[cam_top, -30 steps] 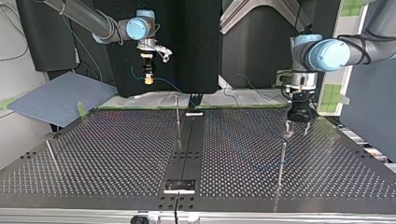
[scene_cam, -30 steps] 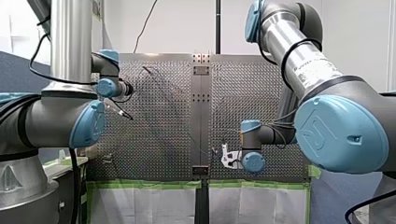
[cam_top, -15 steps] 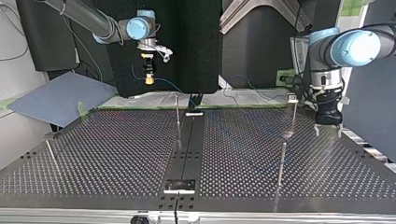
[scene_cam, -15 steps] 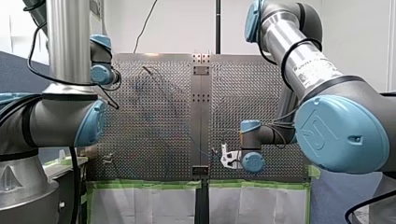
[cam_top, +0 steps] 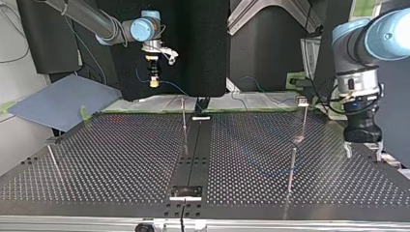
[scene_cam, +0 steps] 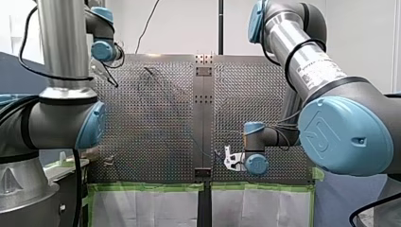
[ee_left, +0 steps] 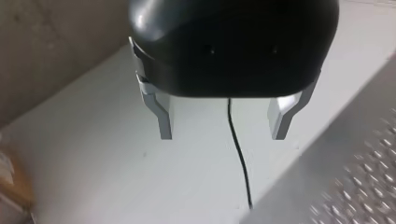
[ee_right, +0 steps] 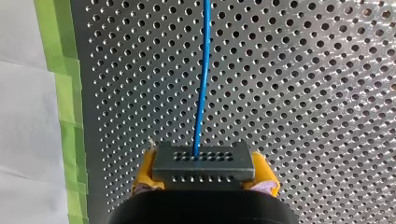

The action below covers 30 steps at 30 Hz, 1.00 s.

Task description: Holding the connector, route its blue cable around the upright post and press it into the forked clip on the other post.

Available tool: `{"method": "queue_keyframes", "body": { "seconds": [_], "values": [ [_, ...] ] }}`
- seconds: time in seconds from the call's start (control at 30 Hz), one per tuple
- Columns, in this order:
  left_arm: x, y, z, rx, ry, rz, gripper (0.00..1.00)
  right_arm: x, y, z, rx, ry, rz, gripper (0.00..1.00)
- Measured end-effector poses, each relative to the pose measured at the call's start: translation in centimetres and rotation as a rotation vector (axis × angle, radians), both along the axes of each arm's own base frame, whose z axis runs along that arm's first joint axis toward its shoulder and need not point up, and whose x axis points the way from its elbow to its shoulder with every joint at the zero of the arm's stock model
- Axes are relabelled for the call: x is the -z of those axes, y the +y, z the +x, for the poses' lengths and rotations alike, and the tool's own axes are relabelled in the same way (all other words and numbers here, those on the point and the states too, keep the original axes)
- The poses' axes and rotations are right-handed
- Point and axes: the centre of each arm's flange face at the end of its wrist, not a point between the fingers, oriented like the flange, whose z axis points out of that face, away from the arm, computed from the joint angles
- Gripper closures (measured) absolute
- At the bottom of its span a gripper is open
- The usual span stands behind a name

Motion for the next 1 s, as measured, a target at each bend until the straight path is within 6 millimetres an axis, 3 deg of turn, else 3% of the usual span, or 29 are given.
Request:
{"method": "queue_keyframes", "body": {
  "seconds": [0.3, 0.7, 1.0],
  "values": [
    [-5.1, -2.5, -2.0, 0.038, -0.043, 0.080, 0.00, 0.0, 0.0, 0.1, -0.002, -0.003, -0.002, 1.00],
    [-5.7, -5.5, -0.2, 0.023, 0.049, 0.140, 0.00, 0.0, 0.0, 0.1, -0.009, -0.003, 0.001, 1.00],
    [-6.0, -8.7, -1.2, 0.051, 0.115, 0.211, 0.00, 0.0, 0.1, 0.3, -0.013, -0.004, -0.001, 1.00]
  ]
}}
